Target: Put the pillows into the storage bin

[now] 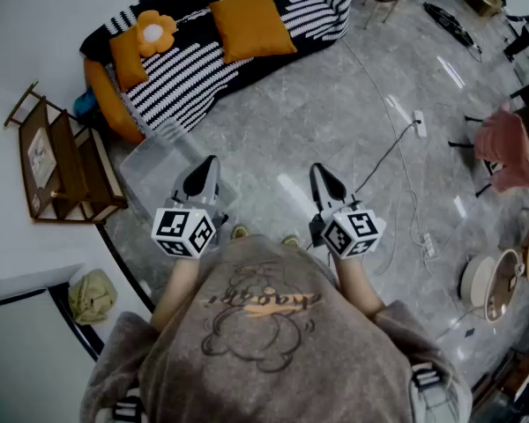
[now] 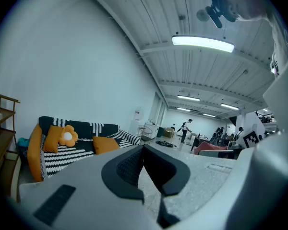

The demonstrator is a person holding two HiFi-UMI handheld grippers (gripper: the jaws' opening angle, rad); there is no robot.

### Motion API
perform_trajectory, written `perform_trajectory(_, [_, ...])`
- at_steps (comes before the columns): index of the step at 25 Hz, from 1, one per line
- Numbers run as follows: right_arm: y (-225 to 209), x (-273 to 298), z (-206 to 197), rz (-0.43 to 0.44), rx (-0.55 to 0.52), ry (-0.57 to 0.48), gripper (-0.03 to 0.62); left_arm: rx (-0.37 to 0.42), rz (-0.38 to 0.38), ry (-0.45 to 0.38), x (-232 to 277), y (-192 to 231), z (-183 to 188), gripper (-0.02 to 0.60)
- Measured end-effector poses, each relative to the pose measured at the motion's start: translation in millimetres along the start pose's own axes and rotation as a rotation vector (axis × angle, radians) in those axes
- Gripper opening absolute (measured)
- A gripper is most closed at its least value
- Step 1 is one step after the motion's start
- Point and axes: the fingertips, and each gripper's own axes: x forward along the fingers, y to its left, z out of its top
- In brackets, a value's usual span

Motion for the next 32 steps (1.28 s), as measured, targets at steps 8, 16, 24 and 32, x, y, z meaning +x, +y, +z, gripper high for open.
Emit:
perform_trajectory(8, [16,36,-12,-0.041,0.032,-0.002,-0.005,-0.015,-0.031,0.012,11,36,1,0.003])
perform_trajectory(16, [25,66,-24,-0.094,0.048,0.002,-0.005,-0.004,-0.065,0.021,32,83,12,0.003])
perform_trajectory(24, [-8,120,-26,-0.129,0.064,0.017,-0.005,-0.020,-0.059,0.050,86,123,2,0.003])
perform_trajectory(32, [-97,210,16,-0.110,0.082,0.025,-0.005,-0.027,-0.014,0.055,200,148,24,0.003])
